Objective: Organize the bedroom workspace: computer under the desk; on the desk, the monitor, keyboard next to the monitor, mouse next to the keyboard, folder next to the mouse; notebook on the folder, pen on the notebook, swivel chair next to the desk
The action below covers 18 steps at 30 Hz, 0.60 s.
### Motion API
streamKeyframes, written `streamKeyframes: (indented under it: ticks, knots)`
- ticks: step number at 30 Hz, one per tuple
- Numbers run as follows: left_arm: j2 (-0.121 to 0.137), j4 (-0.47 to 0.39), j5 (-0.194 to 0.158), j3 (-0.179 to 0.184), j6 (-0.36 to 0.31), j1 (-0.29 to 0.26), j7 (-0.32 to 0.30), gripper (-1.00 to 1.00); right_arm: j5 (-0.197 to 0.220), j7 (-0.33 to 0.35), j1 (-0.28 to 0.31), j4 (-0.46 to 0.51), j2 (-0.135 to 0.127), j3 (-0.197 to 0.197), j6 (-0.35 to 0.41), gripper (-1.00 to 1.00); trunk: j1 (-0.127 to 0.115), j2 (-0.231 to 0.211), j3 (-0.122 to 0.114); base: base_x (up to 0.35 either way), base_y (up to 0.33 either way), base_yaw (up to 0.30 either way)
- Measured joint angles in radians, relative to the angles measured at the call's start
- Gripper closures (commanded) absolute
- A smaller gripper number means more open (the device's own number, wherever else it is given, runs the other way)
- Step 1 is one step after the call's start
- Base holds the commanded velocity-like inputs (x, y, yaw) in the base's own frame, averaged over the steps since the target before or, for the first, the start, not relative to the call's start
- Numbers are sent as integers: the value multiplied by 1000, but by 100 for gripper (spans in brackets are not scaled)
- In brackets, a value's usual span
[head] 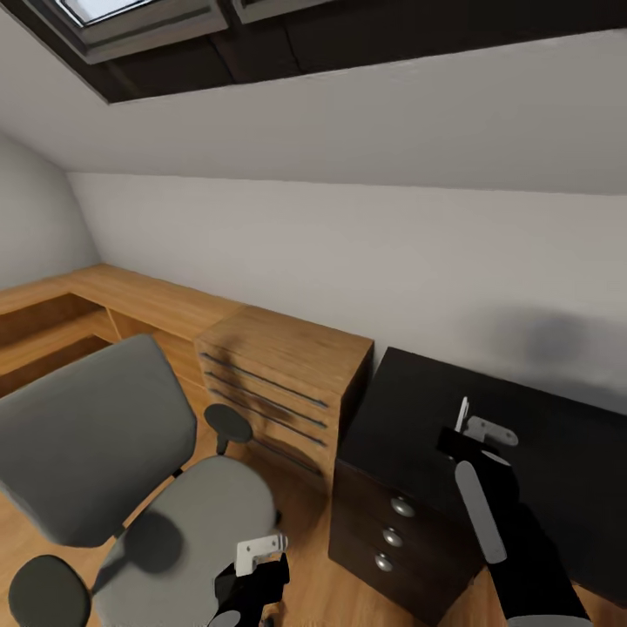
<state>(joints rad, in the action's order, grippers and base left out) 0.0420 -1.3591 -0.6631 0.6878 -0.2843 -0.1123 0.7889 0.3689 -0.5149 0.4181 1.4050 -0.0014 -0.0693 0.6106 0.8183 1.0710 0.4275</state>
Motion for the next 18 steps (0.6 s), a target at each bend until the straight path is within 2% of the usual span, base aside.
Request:
streamKeyframes:
  ticks: [5, 12, 15, 16, 18]
  knots:
    - [0, 2, 0, 0, 1, 0, -3, -100, 1, 0, 0, 0, 1, -30, 0, 100, 0, 0, 0, -234, 0, -264]
    - [0, 3, 4, 1, 3, 0, -2, -100, 0, 0, 0, -1, 3, -36, -1, 100, 0, 0, 1, -19, 2, -25]
    - [0, 3, 4, 3, 3, 0, -2, -100, 0, 0, 0, 0, 3, -72, -3, 100, 0, 0, 1, -174, 163, -191]
    - [0, 3, 4, 3, 3, 0, -1, -100, -1, 1, 0, 0, 3, -97, -4, 100, 0, 0, 1, -238, 223, -261]
    - [0, 3, 4, 4, 3, 0, -1, -100, 0, 1, 0, 1, 3, -114, -4, 100, 0, 0, 1, -219, 207, -267]
